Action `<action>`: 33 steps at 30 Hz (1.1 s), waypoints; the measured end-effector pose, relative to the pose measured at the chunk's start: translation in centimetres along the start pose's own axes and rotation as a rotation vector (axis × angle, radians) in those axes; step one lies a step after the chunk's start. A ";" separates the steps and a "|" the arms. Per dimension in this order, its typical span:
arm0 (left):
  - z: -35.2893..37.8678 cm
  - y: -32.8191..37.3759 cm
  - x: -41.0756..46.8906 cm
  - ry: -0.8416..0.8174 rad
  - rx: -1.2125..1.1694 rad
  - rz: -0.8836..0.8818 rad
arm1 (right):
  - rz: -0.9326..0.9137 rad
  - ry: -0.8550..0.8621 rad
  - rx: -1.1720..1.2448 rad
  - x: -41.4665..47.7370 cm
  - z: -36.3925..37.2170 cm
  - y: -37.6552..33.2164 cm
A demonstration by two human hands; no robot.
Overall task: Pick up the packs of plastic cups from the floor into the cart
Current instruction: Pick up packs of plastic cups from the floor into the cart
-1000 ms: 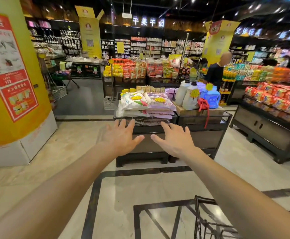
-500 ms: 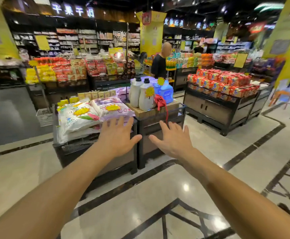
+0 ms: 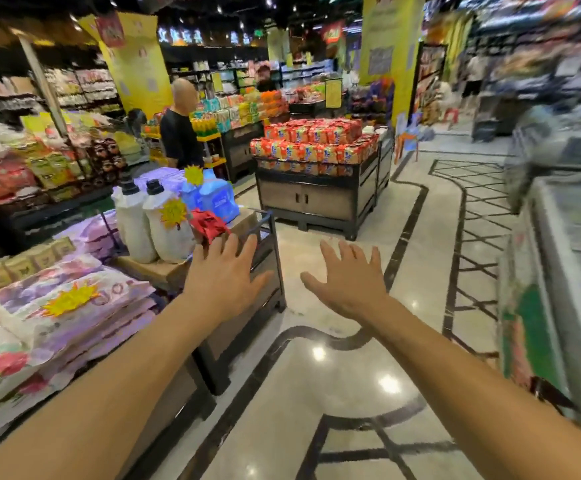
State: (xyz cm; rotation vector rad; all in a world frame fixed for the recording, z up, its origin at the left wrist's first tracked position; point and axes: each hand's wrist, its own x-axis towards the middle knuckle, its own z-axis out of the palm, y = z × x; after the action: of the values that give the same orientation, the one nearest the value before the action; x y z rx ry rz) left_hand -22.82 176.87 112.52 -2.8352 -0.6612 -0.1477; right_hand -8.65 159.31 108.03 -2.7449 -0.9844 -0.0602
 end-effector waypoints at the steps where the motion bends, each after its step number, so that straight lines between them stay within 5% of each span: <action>1: 0.5 0.7 2.2 0.003 -0.007 0.044 | 0.046 -0.002 -0.010 1.0 0.4 1.0; 16: 5.6 18.1 26.9 0.143 -0.086 0.892 | 0.919 0.108 -0.171 3.1 3.5 15.2; 33: 7.9 44.8 18.1 0.243 -0.035 1.784 | 1.730 0.185 -0.012 -16.8 9.5 19.4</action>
State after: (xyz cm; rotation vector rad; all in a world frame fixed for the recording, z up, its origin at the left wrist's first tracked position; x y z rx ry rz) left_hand 13.72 147.29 98.77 -2.2575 1.8219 -0.1438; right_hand -9.76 136.49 93.04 -2.5174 1.4799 -0.0166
